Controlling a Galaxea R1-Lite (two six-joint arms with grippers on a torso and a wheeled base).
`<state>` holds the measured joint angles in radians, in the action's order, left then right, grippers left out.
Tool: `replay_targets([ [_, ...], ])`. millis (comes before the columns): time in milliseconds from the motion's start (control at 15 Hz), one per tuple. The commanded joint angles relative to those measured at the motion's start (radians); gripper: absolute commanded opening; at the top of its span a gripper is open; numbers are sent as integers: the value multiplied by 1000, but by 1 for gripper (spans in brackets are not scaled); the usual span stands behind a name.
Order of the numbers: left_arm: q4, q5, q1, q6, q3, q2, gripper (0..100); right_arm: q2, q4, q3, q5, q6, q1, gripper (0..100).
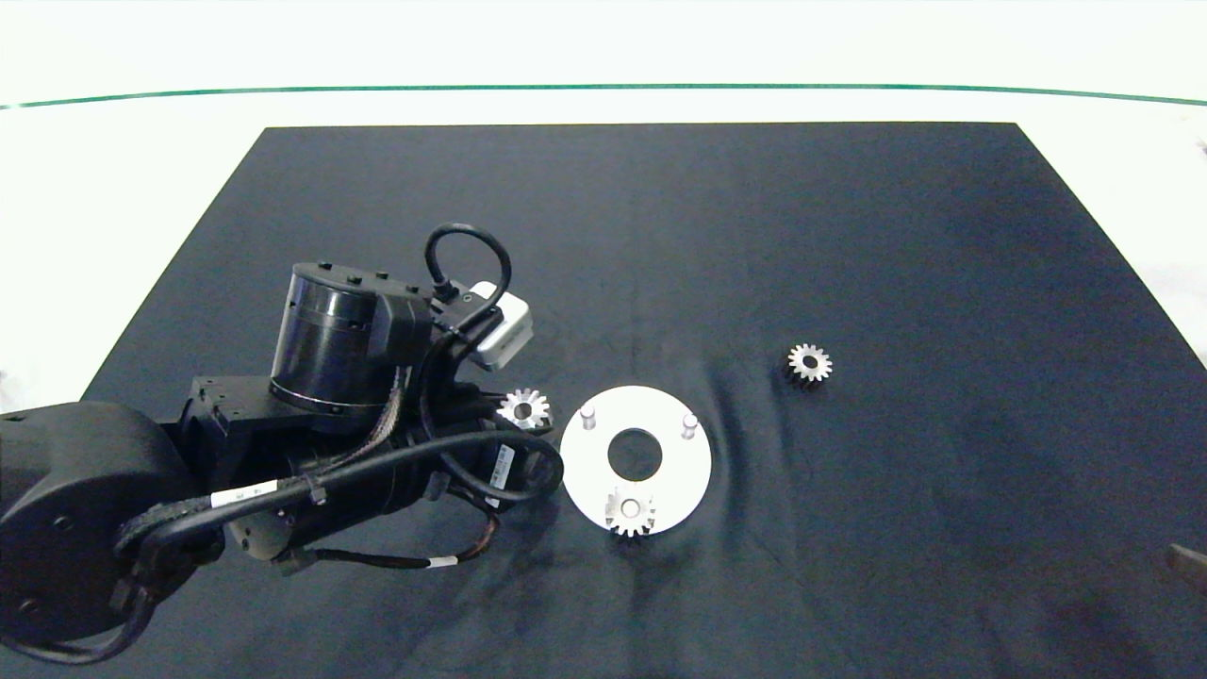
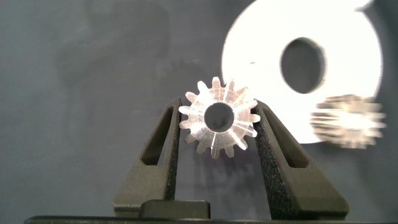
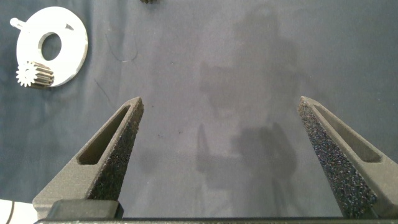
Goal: Install three planetary gears onto the carrier pins
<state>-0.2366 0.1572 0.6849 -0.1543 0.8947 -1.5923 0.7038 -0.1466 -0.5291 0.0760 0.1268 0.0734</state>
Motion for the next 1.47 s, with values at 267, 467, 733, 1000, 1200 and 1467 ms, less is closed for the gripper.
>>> replay_targets([
  [267, -9, 54, 94, -4, 58, -35, 22, 0, -1, 0, 1, 2, 0, 100],
  [467, -17, 58, 114, -4, 75, -67, 22, 0, -1, 0, 1, 1, 0, 100],
  [733, -56, 76, 119, -8, 93, -118, 22, 0, -1, 1, 1, 1, 0, 100],
  [1000, -84, 82, 119, -37, 110, -143, 22, 0, -1, 0, 1, 1, 0, 100],
  [1200, -86, 82, 113, -42, 119, -143, 22, 0, -1, 1, 1, 2, 0, 100],
  [1467, -92, 81, 93, -65, 119, -155, 22, -1, -1, 1, 1, 2, 0, 100],
])
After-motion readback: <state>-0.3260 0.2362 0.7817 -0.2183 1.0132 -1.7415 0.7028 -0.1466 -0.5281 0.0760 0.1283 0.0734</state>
